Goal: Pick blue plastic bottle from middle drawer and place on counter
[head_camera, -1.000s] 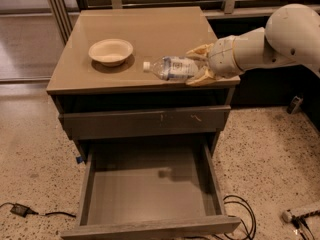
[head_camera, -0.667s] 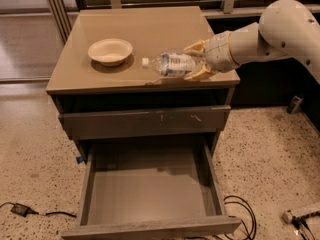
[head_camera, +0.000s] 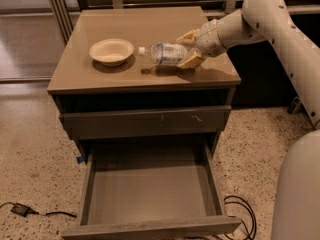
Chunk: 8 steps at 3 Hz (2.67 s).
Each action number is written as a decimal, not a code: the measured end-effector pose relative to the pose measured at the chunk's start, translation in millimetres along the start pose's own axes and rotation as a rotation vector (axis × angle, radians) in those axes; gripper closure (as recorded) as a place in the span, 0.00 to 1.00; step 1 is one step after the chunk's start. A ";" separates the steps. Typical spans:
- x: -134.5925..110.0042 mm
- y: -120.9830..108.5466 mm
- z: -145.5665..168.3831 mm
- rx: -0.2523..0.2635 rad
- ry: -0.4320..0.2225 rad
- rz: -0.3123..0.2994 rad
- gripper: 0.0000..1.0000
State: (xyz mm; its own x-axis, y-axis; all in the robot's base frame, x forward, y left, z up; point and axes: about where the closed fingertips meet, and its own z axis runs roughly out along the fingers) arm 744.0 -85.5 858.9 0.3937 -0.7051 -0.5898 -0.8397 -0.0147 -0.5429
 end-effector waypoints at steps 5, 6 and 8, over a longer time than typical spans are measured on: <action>-10.1 -50.1 -18.1 -0.186 0.259 -0.167 1.00; -7.5 -43.8 0.2 -0.199 0.212 -0.145 1.00; -0.1 -32.4 18.5 -0.233 0.184 -0.118 0.81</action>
Offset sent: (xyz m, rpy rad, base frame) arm 0.0690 -0.0239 0.0741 -0.1986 0.0266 0.0764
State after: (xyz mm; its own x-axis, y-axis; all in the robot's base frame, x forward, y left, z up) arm 778.1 -71.9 865.5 0.4373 -0.8047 -0.4015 -0.8637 -0.2513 -0.4369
